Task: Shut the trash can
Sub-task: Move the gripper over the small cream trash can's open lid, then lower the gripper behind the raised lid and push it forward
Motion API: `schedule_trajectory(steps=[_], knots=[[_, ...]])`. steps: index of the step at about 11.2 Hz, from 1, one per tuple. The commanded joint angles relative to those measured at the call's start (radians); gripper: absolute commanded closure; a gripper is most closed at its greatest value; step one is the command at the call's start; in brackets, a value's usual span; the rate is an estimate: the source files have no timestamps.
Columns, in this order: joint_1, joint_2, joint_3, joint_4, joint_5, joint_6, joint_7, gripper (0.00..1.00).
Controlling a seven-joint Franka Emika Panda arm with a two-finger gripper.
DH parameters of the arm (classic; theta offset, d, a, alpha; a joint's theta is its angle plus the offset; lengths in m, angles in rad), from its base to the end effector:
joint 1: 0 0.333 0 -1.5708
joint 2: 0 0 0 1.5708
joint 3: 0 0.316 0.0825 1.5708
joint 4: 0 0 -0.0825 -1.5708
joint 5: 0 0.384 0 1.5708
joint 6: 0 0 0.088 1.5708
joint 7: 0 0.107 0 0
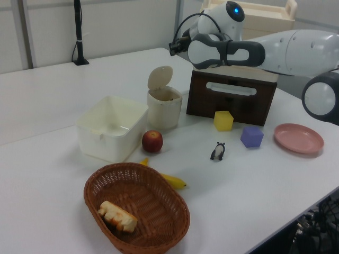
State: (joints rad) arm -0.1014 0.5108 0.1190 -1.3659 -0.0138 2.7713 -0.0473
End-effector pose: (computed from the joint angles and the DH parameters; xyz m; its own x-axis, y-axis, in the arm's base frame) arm 0.7554 -0.0092 0.5350 0.6225 0.0163 0.7824 0.0361 -0.9993 -0.0079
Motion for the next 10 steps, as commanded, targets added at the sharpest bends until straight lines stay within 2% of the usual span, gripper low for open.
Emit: schedule_trajectory(steps=[1, 5, 8, 10], knots=[[0.02, 0.038, -0.018, 0.028, -0.049, 0.028, 0.001, 1.0], [0.023, 0.055, -0.025, 0.027, -0.057, 0.076, 0.001, 1.0], [0.078, 0.067, -0.096, 0.025, -0.052, 0.076, 0.004, 1.0], [0.085, 0.078, -0.099, 0.025, -0.054, 0.076, 0.003, 1.0]])
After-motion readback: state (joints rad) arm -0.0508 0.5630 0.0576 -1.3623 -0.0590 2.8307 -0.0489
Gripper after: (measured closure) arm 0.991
